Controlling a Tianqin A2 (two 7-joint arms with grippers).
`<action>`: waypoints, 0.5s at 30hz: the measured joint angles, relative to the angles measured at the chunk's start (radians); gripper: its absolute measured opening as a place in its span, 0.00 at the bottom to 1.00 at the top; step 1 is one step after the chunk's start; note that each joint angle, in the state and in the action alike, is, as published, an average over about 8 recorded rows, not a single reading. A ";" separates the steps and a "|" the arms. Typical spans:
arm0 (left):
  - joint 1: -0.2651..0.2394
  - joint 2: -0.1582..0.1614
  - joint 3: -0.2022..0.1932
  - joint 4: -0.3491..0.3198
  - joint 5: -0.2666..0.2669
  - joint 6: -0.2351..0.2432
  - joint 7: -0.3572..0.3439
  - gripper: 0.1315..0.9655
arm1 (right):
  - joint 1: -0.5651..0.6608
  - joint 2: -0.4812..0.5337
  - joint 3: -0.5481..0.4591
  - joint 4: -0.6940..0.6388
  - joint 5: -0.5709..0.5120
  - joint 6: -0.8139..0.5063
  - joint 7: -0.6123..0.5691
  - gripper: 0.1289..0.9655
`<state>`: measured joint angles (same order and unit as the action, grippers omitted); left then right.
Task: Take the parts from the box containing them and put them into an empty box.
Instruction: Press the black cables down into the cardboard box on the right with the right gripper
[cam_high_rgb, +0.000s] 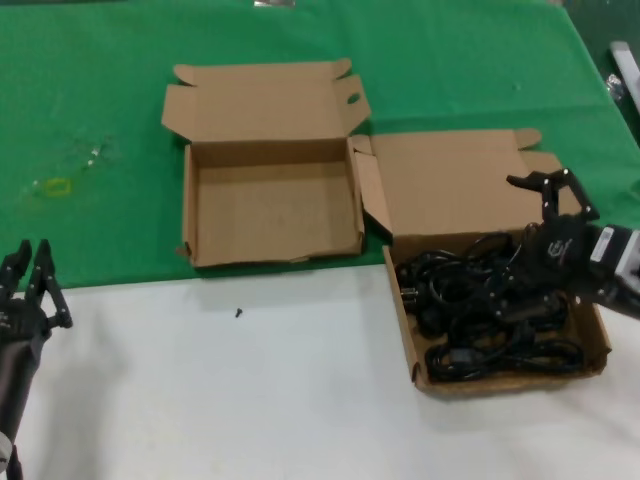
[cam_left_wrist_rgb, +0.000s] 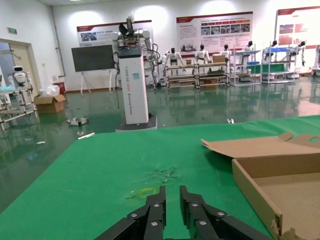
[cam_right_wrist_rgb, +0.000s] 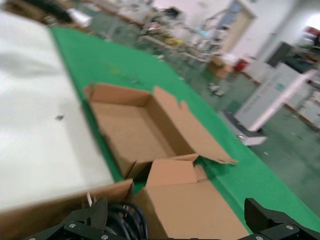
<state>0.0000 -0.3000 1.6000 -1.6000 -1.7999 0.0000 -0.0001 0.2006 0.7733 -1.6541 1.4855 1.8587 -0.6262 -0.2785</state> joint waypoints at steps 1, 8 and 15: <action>0.000 0.000 0.000 0.000 0.000 0.000 0.000 0.14 | 0.016 0.013 -0.004 -0.012 -0.001 -0.028 -0.013 1.00; 0.000 0.000 0.000 0.000 0.000 0.000 0.000 0.08 | 0.145 0.076 -0.062 -0.111 -0.036 -0.195 -0.102 1.00; 0.000 0.000 0.000 0.000 0.000 0.000 0.000 0.02 | 0.263 0.101 -0.130 -0.204 -0.087 -0.335 -0.235 1.00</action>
<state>0.0000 -0.3000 1.6000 -1.6000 -1.7999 0.0000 -0.0001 0.4639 0.8743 -1.7846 1.2817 1.7716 -0.9615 -0.5140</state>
